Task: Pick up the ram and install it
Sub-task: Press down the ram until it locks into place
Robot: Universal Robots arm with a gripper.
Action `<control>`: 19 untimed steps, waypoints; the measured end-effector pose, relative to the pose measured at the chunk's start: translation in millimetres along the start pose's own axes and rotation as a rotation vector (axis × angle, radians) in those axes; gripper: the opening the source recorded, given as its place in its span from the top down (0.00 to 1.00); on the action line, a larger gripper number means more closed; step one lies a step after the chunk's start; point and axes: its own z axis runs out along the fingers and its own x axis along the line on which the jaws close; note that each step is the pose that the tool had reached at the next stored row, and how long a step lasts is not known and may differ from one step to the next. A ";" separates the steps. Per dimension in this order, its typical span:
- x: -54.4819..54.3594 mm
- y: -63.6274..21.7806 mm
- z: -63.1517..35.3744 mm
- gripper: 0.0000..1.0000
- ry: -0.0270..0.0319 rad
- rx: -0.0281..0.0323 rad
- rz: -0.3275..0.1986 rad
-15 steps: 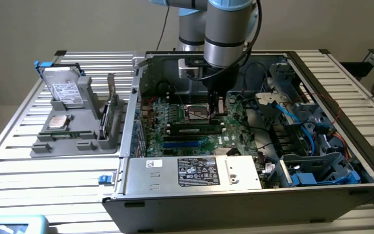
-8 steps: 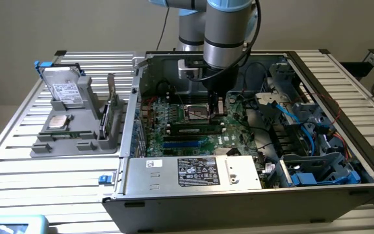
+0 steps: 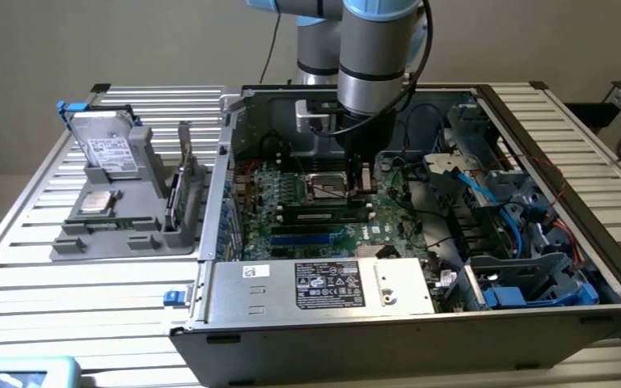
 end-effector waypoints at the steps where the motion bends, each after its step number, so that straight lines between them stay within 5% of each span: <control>1: 0.0 0.0 0.3 0.89 0.0000 0.0002 0.000; 19: 1.6 0.1 2.1 0.89 0.0006 0.0004 0.000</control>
